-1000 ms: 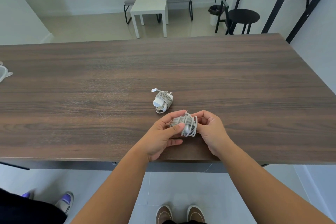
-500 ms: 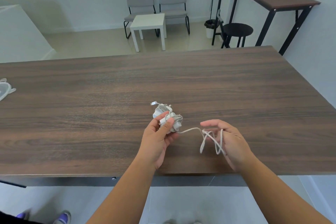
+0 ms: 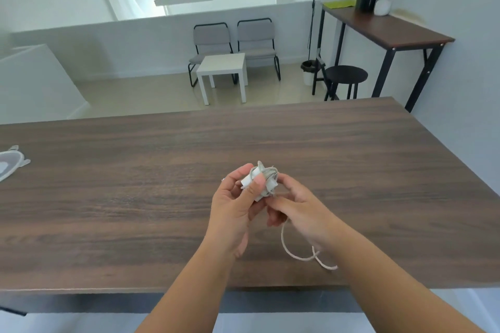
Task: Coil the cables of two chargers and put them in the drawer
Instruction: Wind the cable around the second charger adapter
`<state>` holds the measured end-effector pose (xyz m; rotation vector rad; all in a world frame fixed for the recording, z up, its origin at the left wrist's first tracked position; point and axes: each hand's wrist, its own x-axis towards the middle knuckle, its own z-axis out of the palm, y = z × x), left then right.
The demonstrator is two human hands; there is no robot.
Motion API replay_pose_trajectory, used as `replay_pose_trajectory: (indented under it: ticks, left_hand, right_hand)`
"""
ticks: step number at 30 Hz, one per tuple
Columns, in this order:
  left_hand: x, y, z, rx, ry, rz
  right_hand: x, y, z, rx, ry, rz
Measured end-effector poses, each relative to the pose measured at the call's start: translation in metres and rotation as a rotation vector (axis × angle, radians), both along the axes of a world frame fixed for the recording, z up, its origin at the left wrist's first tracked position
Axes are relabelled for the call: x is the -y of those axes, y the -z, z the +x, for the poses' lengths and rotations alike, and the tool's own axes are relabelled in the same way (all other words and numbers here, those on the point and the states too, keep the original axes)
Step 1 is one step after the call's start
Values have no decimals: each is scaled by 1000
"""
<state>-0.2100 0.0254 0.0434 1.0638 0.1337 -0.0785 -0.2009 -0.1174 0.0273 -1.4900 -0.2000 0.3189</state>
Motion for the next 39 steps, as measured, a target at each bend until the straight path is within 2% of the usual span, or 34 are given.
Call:
replay_pose_trajectory:
  ticks: [2, 6, 8, 13, 18, 22, 24, 25, 26, 29, 30, 31, 32, 33, 35, 39]
  left_hand:
    - [-5, -1, 2, -41, -43, 25]
    - [-2, 1, 3, -116, -7, 71]
    - [2, -1, 2, -133, 13, 17]
    - [7, -8, -2, -120, 60, -190]
    - [0, -19, -6, -11, 37, -328]
    - [0, -22, -5, 10, -16, -276]
    - [6, -18, -6, 21, -37, -209]
    - [9, -16, -6, 29, -42, -186]
    - [12, -14, -6, 35, -39, -172]
    - [19, -11, -5, 52, -22, -144]
    - [20, -11, -3, 60, -19, -127]
    - [19, -11, -1, 71, -27, -111]
    - [17, -11, 2, 82, -49, -101]
    - [13, -11, 7, 96, -81, -90]
    - [4, -11, 15, 123, -147, -51]
    - [6, 2, 18, 146, -190, 150]
  right_hand:
    - [6, 3, 3, 79, 20, -82]
    - [17, 9, 6, 235, 42, -391]
    - [20, 10, 5, 243, 56, -472]
    - [39, 20, 7, 234, 123, -526]
    - [79, 34, 7, 233, 286, -845]
    - [92, 37, 10, 125, 204, -1048]
    - [84, 31, 11, 134, 139, -1200]
    - [77, 27, 12, 164, 96, -1209]
    - [67, 20, 12, 199, 53, -1093]
    - [31, -5, 7, 91, -89, -311]
    - [21, -9, 5, 55, -107, -121]
    - [15, -12, 3, 23, -80, -28]
    - [10, -14, 1, 30, -29, -22]
    - [9, -11, 0, 78, 33, -106]
    - [14, -5, 0, 279, 85, -443]
    - [17, -9, -7, 639, -14, -994]
